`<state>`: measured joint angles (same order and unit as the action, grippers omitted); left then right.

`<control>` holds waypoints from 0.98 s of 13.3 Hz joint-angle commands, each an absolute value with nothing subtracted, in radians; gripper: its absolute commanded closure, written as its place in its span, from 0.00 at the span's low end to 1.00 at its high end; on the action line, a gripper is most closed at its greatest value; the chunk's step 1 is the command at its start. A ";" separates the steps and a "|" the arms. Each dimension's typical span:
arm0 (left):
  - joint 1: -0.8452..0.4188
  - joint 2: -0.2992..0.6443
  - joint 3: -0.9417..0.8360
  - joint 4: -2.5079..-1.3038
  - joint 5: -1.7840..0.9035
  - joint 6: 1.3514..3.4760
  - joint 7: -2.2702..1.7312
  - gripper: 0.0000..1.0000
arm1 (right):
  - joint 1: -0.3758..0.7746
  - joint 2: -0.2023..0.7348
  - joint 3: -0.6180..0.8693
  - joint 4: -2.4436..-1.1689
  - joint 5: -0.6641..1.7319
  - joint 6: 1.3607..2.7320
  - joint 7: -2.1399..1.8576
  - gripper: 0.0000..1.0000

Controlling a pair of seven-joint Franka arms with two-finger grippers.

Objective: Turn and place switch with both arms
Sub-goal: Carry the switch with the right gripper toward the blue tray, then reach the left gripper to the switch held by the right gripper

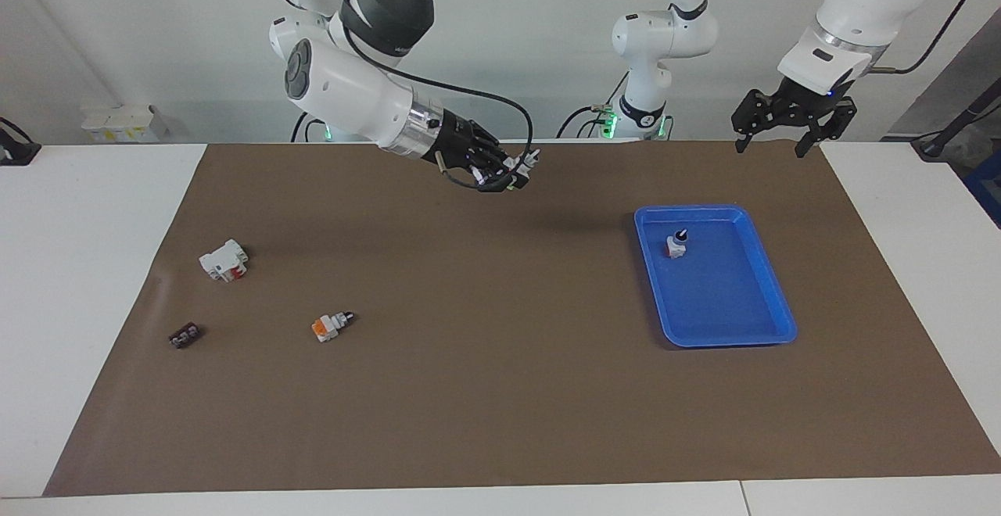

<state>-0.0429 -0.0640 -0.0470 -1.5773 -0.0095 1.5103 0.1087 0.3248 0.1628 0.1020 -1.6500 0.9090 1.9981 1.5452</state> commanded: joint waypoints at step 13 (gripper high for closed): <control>-0.104 -0.110 -0.032 -1.631 -0.383 1.583 0.144 0.01 | 0.488 0.215 0.117 -1.608 0.913 2.293 1.628 1.00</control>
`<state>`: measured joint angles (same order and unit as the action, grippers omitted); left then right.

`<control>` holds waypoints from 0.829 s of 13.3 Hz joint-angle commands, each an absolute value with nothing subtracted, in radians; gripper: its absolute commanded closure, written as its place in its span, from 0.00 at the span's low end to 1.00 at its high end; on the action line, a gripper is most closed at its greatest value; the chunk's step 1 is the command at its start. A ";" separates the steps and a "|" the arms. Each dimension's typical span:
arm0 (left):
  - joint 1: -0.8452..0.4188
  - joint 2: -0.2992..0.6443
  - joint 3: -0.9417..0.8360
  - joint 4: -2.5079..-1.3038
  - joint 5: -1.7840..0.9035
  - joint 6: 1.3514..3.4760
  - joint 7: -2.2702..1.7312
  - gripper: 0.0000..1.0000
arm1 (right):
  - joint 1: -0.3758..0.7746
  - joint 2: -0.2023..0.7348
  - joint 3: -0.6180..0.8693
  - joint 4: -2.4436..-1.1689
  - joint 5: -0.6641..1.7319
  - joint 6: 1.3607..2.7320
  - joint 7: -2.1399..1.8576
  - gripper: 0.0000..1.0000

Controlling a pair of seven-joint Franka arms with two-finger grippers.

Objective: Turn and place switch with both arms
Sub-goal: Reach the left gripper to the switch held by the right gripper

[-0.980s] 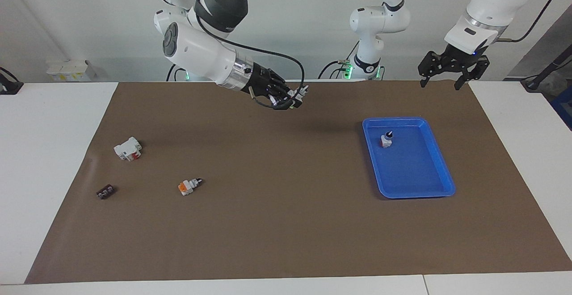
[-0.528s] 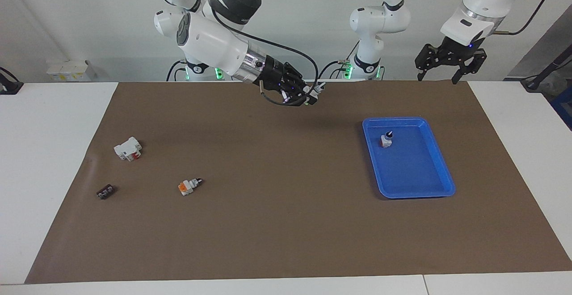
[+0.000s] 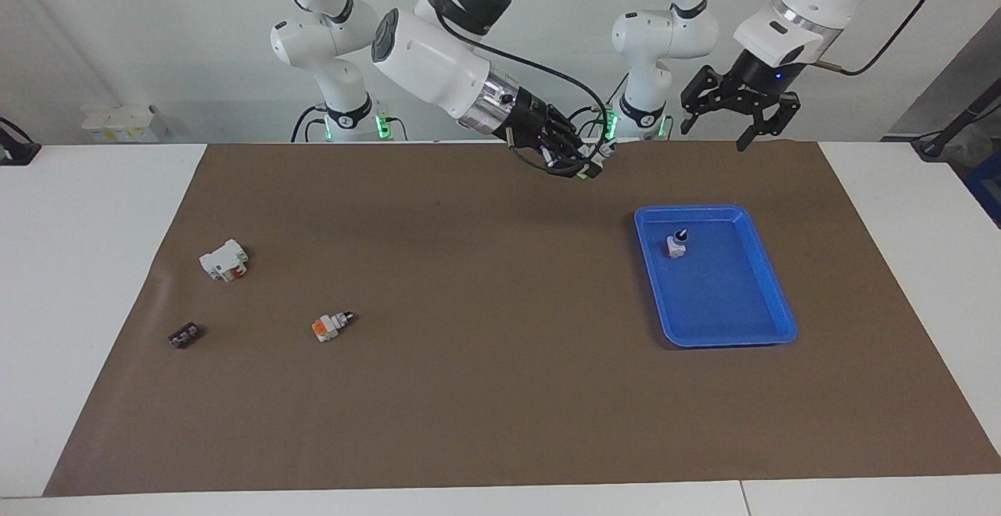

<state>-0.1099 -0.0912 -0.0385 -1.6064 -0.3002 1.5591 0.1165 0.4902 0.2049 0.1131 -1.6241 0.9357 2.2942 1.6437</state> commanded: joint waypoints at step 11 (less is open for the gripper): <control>-0.175 -0.153 -0.049 -1.758 -0.609 1.786 0.355 0.62 | 0.486 0.215 0.117 -1.611 0.913 2.290 1.626 1.00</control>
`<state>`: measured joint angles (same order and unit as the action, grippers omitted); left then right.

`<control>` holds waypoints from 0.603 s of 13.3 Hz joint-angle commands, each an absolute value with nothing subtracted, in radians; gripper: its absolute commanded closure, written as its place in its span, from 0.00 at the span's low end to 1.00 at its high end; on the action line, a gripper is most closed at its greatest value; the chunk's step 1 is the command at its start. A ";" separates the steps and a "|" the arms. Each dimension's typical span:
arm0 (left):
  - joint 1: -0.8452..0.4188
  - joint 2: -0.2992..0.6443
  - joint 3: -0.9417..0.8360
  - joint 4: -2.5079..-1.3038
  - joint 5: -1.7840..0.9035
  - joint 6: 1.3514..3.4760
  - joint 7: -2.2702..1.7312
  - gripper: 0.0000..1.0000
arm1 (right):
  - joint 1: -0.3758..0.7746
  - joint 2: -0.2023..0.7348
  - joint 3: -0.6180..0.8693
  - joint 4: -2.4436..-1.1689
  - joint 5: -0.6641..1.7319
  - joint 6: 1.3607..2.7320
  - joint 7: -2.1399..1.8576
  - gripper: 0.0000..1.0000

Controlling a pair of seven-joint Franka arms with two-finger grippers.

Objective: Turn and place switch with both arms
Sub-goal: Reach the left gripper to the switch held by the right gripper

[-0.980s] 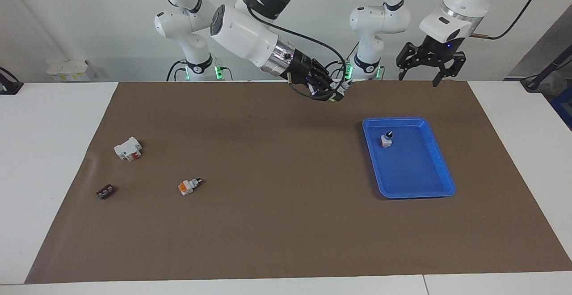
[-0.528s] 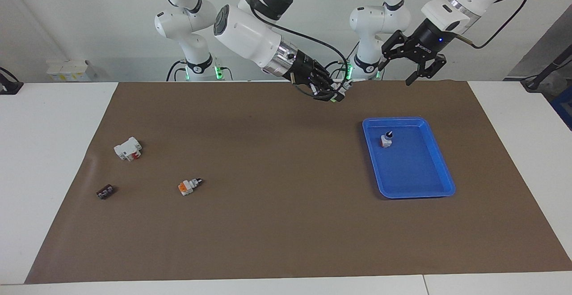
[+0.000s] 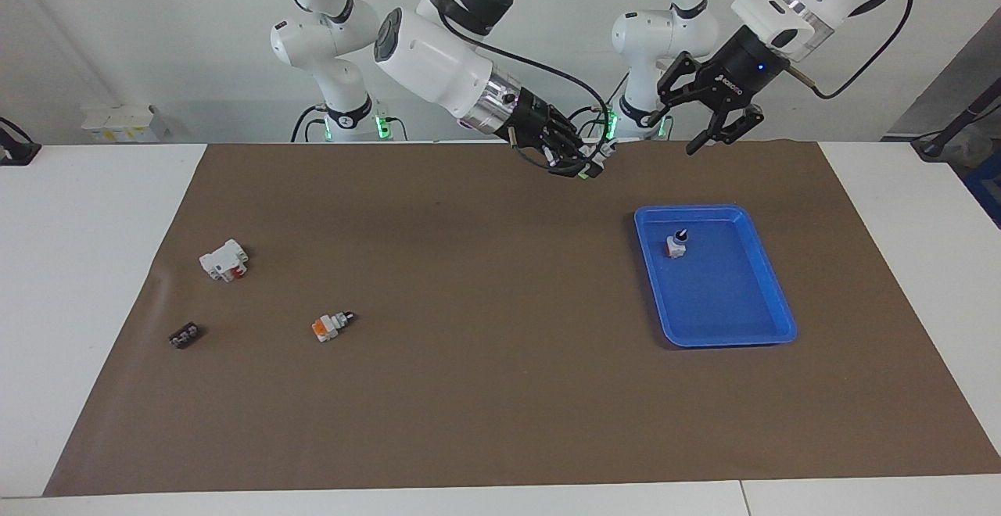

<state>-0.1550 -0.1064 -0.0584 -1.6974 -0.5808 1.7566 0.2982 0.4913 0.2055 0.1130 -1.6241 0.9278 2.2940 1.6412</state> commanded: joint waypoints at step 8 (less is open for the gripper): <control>-0.186 -0.160 -0.051 -1.778 -0.649 1.848 0.377 0.60 | 0.485 0.216 0.117 -1.611 0.913 2.292 1.623 1.00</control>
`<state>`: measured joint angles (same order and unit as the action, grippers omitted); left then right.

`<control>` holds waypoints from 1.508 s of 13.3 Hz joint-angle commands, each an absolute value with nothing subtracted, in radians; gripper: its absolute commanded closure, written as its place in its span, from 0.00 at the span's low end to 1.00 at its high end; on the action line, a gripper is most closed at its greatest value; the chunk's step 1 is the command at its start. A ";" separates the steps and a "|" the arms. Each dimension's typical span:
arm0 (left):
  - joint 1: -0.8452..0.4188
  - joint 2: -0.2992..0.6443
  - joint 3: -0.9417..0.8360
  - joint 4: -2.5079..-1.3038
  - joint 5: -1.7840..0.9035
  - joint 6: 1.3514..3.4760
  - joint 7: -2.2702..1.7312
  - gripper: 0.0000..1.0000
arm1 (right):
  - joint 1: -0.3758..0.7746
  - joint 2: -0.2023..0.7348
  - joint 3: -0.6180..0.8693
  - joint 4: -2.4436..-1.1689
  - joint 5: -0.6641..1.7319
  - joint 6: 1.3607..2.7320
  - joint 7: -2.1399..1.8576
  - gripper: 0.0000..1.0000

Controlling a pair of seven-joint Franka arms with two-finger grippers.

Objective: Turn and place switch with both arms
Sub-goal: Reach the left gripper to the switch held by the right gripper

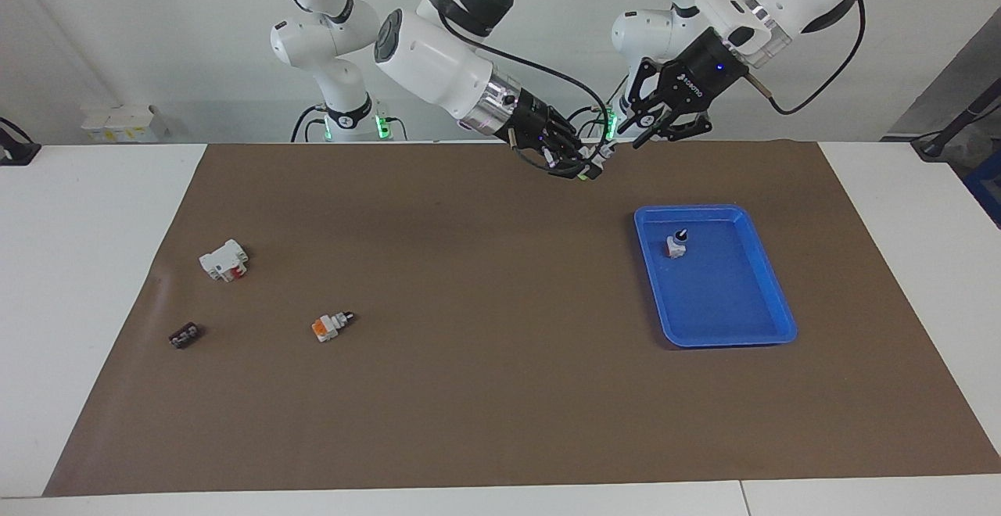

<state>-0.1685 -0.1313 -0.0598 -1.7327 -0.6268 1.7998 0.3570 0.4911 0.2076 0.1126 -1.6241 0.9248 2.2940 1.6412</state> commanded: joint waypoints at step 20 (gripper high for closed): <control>-0.224 -0.170 -0.051 -1.815 -0.683 1.873 0.293 1.00 | 0.486 0.216 0.117 -1.614 0.914 2.296 1.623 1.00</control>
<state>-0.2181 -0.1362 -0.0580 -1.7858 -0.6630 1.9022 0.3386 0.4914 0.2108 0.1114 -1.6242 0.9198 2.2923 1.6410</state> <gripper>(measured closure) 0.899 0.670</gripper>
